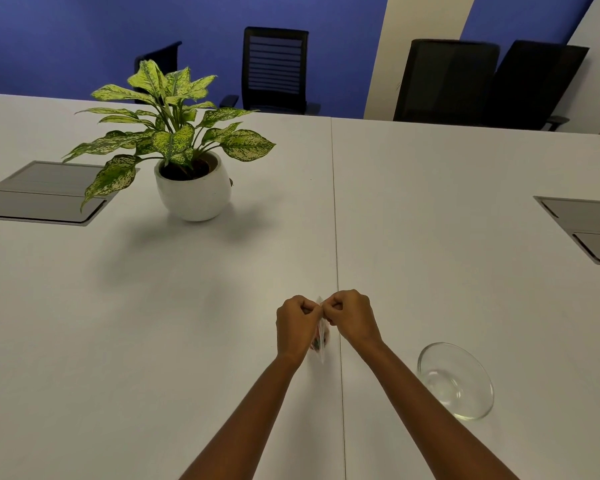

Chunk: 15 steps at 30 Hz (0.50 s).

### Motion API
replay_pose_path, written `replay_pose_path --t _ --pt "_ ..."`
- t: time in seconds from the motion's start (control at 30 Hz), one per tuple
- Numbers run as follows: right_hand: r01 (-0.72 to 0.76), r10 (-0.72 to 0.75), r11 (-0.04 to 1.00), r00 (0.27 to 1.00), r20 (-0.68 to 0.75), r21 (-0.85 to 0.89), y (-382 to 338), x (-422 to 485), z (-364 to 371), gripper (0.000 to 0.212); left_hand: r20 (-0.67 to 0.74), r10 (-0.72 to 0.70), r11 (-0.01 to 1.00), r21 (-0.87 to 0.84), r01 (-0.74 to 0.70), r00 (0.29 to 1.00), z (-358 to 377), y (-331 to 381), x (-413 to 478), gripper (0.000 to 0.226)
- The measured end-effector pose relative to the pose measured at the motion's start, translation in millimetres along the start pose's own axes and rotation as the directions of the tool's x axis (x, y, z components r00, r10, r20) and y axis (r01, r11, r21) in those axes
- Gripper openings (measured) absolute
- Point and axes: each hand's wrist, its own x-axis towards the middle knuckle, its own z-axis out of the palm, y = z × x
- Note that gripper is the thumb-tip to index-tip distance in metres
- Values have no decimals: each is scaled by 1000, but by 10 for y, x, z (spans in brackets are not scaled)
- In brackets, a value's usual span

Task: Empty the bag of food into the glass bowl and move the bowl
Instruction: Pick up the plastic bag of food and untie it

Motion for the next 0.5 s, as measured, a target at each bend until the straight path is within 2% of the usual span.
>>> replay_pose_path --t 0.27,0.4,0.5 --pt "9 -12 996 999 -31 -92 -7 -9 -43 18 -14 -23 1000 -2 23 1000 -12 60 -3 19" --pt "-8 7 1000 998 -59 -8 24 -34 -23 18 22 -22 1000 7 21 1000 -22 100 -6 13" --pt "-107 108 991 994 -8 76 51 -75 6 25 27 -34 999 -13 35 999 -42 126 8 9"
